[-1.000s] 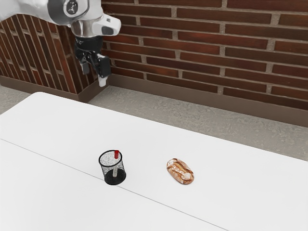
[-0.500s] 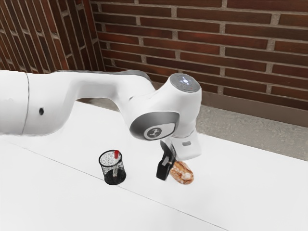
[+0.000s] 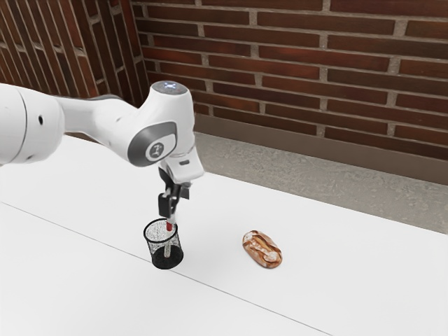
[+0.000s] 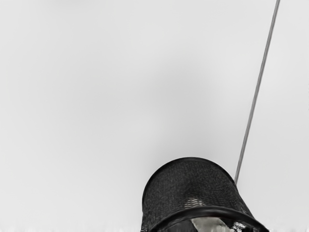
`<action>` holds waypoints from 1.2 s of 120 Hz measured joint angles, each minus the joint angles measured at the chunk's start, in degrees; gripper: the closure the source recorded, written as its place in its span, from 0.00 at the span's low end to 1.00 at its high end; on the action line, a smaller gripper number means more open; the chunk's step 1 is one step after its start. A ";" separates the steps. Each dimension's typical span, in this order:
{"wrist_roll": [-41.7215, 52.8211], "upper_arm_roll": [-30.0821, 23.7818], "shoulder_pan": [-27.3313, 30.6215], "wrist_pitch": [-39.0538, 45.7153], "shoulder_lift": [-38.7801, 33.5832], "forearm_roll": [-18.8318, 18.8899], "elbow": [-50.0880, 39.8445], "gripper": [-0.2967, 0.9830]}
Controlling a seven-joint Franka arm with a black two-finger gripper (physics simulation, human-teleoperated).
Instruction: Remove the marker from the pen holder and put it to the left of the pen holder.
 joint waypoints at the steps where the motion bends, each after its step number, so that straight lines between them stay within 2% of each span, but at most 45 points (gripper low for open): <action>1: 0.21 0.12 0.02 0.04 0.02 0.01 -0.06 0.27; 41: 6.69 2.35 0.48 5.38 0.90 0.93 -4.62 0.37; 71: 9.50 2.48 0.63 7.17 0.90 0.50 -4.66 0.66; 90: 10.68 3.50 0.64 7.72 0.53 0.49 -4.59 0.76; 112: 11.77 5.20 0.75 6.80 -1.29 0.83 -4.53 0.82; 144: 12.99 6.11 0.75 4.05 -4.39 1.71 -4.55 0.85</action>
